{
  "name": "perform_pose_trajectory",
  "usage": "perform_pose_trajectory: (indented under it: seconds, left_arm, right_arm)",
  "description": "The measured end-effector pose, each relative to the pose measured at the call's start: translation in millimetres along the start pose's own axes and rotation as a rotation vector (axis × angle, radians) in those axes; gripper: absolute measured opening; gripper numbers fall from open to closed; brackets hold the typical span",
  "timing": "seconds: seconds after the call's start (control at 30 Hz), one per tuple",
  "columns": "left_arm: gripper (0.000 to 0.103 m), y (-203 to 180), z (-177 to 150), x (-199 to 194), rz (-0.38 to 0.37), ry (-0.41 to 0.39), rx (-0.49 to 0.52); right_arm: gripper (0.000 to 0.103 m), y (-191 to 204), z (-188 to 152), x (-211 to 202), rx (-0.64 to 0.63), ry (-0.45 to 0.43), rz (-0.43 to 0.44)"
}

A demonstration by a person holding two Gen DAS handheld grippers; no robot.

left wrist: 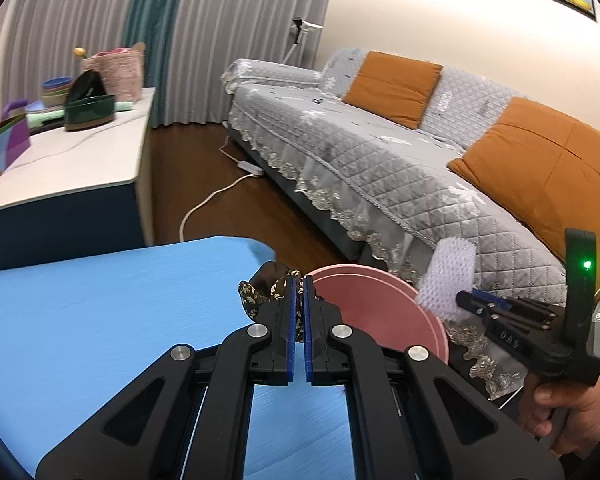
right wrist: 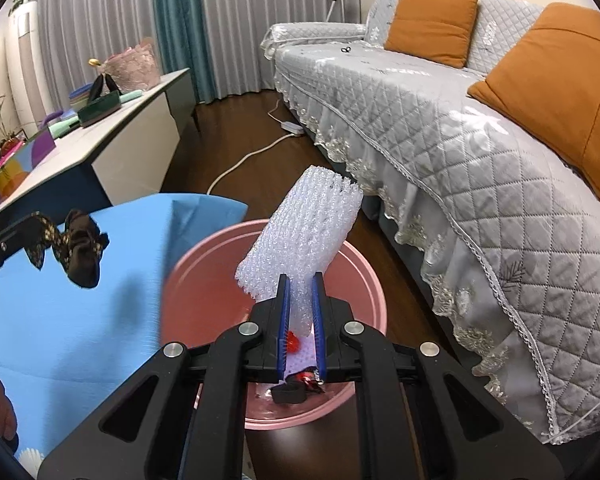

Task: Collect trash
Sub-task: 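Carry the scrunchie with the left tool while the right tool carries the foam sleeve to the bin, then open the left tool dropping the scrunchie while the right tool drops the foam sleeve into the bin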

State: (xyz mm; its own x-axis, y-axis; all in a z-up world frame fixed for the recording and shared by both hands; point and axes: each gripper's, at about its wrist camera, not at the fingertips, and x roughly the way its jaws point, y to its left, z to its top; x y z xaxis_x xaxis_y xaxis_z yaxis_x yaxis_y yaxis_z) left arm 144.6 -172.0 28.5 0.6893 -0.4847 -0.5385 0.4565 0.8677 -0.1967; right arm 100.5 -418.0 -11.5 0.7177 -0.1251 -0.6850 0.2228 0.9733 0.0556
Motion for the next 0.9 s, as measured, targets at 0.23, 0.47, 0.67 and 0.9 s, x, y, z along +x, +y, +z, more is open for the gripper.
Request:
perform_pose_trajectory:
  seconds: [0.23,0.47,0.67,0.9]
  left_arm:
    - [0.003,-28,8,27,-0.047,0.021,0.031]
    - [0.024,-40,26,38,-0.082,0.050,0.021]
    - [0.027,-35,34,11,-0.068,0.032,0.024]
    - [0.056,-20,45,-52,-0.036,-0.020,0.030]
  right_arm:
    - [0.015,-7,1,9,0.004,0.011,-0.020]
    - [0.064,-18,3,6,0.037,-0.009,-0.073]
    - [0.078,-19,10,-15,0.089,-0.044,-0.093]
    - [0.097,11,33,-68,0.085,-0.119,-0.077]
